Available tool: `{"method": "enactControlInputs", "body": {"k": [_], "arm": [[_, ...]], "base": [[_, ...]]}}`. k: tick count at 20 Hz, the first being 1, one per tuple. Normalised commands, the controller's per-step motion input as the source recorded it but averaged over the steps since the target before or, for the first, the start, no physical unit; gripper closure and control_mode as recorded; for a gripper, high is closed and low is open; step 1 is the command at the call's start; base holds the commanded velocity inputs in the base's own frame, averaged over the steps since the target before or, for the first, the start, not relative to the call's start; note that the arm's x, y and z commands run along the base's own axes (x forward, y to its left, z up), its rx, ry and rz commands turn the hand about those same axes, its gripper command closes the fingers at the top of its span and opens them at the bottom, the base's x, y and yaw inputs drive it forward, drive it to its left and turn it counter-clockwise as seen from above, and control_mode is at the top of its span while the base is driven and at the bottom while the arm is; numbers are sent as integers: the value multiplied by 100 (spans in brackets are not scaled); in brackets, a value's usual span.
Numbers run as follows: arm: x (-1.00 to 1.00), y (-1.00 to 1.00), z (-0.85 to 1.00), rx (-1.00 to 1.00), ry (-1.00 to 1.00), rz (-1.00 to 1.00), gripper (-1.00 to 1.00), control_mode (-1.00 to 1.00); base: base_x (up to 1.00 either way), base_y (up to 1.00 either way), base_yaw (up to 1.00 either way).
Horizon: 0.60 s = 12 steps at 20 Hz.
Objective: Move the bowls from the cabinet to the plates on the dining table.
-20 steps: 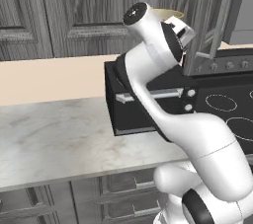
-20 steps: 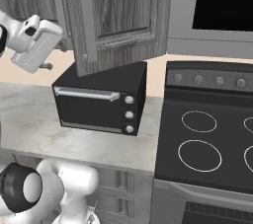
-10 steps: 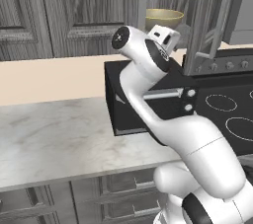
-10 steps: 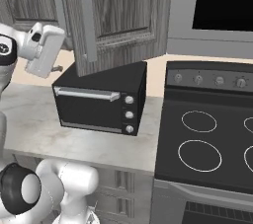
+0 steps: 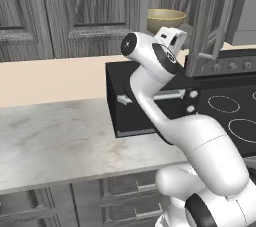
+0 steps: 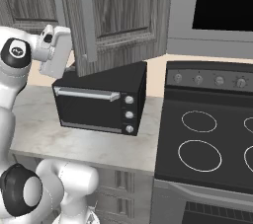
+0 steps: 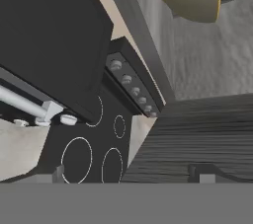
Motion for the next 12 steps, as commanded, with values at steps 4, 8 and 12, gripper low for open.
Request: {"method": "enactControlInputs", "body": {"k": [4, 8, 12], "arm": [[0, -50, 4, 0, 0, 0, -100, -100], [-2, -46, 10, 0, -1, 0, -100, -100], [-26, -49, 26, 0, -8, -2, -100, -100]], "base": [[0, 0, 0], [0, 0, 0], [0, 0, 0]]}}
